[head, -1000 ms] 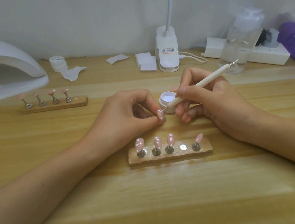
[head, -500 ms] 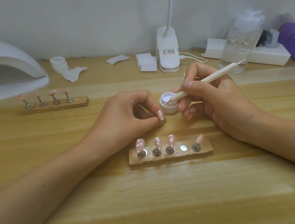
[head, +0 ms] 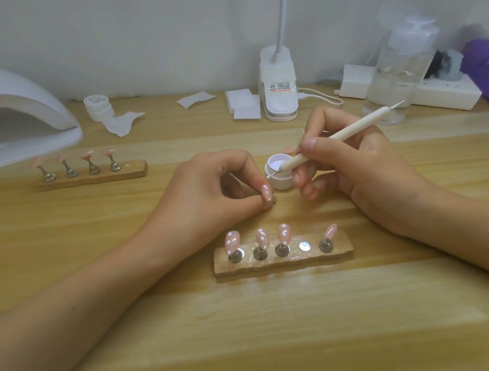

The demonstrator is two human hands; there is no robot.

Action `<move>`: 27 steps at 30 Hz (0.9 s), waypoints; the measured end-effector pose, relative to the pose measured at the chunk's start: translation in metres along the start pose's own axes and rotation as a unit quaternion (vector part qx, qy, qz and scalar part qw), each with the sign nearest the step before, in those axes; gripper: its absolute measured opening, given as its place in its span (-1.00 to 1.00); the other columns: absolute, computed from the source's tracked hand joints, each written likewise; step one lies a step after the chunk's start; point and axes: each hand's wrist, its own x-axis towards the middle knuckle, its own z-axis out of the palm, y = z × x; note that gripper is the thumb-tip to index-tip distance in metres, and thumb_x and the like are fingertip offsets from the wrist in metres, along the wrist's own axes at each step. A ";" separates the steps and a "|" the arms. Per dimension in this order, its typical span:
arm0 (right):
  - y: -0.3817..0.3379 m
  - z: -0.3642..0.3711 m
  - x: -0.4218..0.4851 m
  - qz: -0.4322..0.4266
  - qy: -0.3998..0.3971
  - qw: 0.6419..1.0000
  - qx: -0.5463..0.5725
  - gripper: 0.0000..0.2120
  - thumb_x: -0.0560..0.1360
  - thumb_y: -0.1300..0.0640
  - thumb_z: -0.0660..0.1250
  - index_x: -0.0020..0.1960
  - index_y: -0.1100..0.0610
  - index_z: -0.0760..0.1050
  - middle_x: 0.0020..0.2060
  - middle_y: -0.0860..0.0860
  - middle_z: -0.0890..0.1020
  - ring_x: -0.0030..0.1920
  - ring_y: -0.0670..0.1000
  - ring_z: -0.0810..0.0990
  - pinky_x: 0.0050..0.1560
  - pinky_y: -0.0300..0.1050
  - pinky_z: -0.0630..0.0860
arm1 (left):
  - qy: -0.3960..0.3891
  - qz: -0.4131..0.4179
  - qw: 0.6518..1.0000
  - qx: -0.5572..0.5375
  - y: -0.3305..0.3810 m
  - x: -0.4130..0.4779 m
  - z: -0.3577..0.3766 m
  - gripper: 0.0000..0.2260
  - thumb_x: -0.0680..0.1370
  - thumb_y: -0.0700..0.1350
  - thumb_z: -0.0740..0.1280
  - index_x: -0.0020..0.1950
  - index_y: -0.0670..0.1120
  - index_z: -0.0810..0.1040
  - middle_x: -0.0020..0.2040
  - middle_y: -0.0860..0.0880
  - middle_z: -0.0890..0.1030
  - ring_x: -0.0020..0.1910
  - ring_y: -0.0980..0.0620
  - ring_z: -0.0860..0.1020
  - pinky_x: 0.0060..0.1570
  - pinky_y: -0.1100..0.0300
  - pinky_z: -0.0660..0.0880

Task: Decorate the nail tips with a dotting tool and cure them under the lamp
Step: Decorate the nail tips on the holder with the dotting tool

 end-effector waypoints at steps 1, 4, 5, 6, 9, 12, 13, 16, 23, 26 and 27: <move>0.000 0.000 0.000 0.004 0.001 1.000 -0.003 -0.81 0.49 0.17 0.31 -0.29 0.06 0.44 -0.38 0.12 0.63 -0.38 0.01 0.59 -0.38 -0.20 0.53 | 0.001 -0.001 1.000 0.001 0.000 0.000 0.000 -0.78 0.39 -0.21 0.55 -0.31 0.05 0.58 -0.38 0.24 0.61 -0.34 0.28 0.59 -0.30 0.47 0.39; 0.001 0.000 0.001 0.014 0.001 1.000 -0.014 -0.83 0.48 0.18 0.32 -0.29 0.08 0.44 -0.39 0.12 0.63 -0.38 0.01 0.60 -0.37 -0.19 0.54 | 0.005 -0.003 1.000 0.002 0.001 0.000 0.000 -0.78 0.39 -0.21 0.55 -0.32 0.05 0.58 -0.39 0.23 0.61 -0.34 0.28 0.59 -0.29 0.46 0.40; 0.002 0.000 0.001 0.016 0.000 1.000 -0.018 -0.83 0.48 0.18 0.32 -0.29 0.08 0.45 -0.39 0.12 0.63 -0.38 0.02 0.60 -0.37 -0.19 0.54 | 0.005 -0.004 1.000 0.001 0.001 0.000 0.000 -0.79 0.39 -0.20 0.55 -0.32 0.04 0.59 -0.39 0.22 0.61 -0.34 0.28 0.59 -0.29 0.45 0.40; 0.002 0.000 0.001 0.017 -0.001 1.000 -0.021 -0.82 0.48 0.19 0.32 -0.29 0.07 0.45 -0.39 0.13 0.63 -0.38 0.02 0.60 -0.37 -0.19 0.55 | 0.006 -0.005 1.000 0.001 0.001 0.000 0.000 -0.79 0.39 -0.20 0.55 -0.31 0.04 0.59 -0.39 0.21 0.61 -0.34 0.27 0.59 -0.28 0.44 0.41; 0.003 0.000 0.001 0.017 -0.002 1.000 -0.026 -0.83 0.49 0.19 0.32 -0.28 0.09 0.45 -0.39 0.13 0.63 -0.38 0.02 0.60 -0.36 -0.19 0.55 | 0.006 -0.006 1.000 0.000 0.001 0.000 0.000 -0.79 0.39 -0.20 0.55 -0.31 0.04 0.60 -0.39 0.21 0.61 -0.35 0.28 0.58 -0.29 0.44 0.40; 0.003 0.000 0.001 0.019 -0.002 0.999 -0.027 -0.83 0.49 0.19 0.32 -0.27 0.09 0.45 -0.39 0.13 0.63 -0.38 0.02 0.60 -0.36 -0.19 0.55 | 0.003 -0.008 1.000 -0.002 0.002 0.000 0.000 -0.81 0.39 -0.21 0.55 -0.30 0.02 0.61 -0.38 0.20 0.62 -0.35 0.27 0.59 -0.28 0.43 0.42; 0.003 0.000 0.001 0.020 -0.002 0.999 -0.027 -0.83 0.49 0.19 0.32 -0.27 0.09 0.45 -0.39 0.12 0.63 -0.38 0.02 0.60 -0.36 -0.19 0.55 | 0.003 -0.008 1.000 -0.002 0.002 0.000 0.000 -0.81 0.39 -0.21 0.55 -0.30 0.02 0.61 -0.38 0.19 0.62 -0.35 0.27 0.59 -0.28 0.42 0.43; 0.003 -0.001 0.001 0.020 -0.004 0.999 -0.031 -0.79 0.56 0.25 0.31 -0.25 0.12 0.44 -0.39 0.11 0.64 -0.38 0.01 0.61 -0.35 -0.20 0.56 | 0.006 -0.011 1.000 -0.004 0.002 0.000 0.000 -0.82 0.38 -0.20 0.55 -0.30 0.02 0.61 -0.35 0.13 0.65 -0.35 0.26 0.59 -0.27 0.40 0.45; 0.003 -0.001 0.000 0.021 -0.007 0.999 -0.034 -0.81 0.55 0.25 0.30 -0.23 0.14 0.43 -0.39 0.10 0.63 -0.38 0.00 0.60 -0.34 -0.21 0.55 | 0.003 -0.010 1.000 -0.002 0.002 0.000 0.000 -0.81 0.39 -0.21 0.56 -0.30 0.02 0.61 -0.38 0.21 0.61 -0.35 0.27 0.58 -0.29 0.44 0.41; 0.002 0.000 0.000 0.019 -0.004 0.999 -0.026 -0.83 0.51 0.21 0.31 -0.25 0.12 0.43 -0.39 0.10 0.63 -0.38 0.00 0.60 -0.35 -0.20 0.55 | 0.002 -0.010 1.000 -0.003 0.002 0.000 0.000 -0.79 0.39 -0.21 0.55 -0.31 0.03 0.59 -0.39 0.22 0.61 -0.35 0.27 0.58 -0.30 0.45 0.40; 0.002 0.000 0.000 0.018 -0.002 1.000 -0.020 -0.84 0.49 0.20 0.32 -0.26 0.11 0.43 -0.40 0.10 0.63 -0.38 0.00 0.60 -0.36 -0.20 0.54 | 0.001 -0.010 1.000 -0.003 0.002 0.000 0.000 -0.79 0.39 -0.21 0.55 -0.31 0.04 0.59 -0.39 0.23 0.60 -0.35 0.28 0.58 -0.30 0.45 0.40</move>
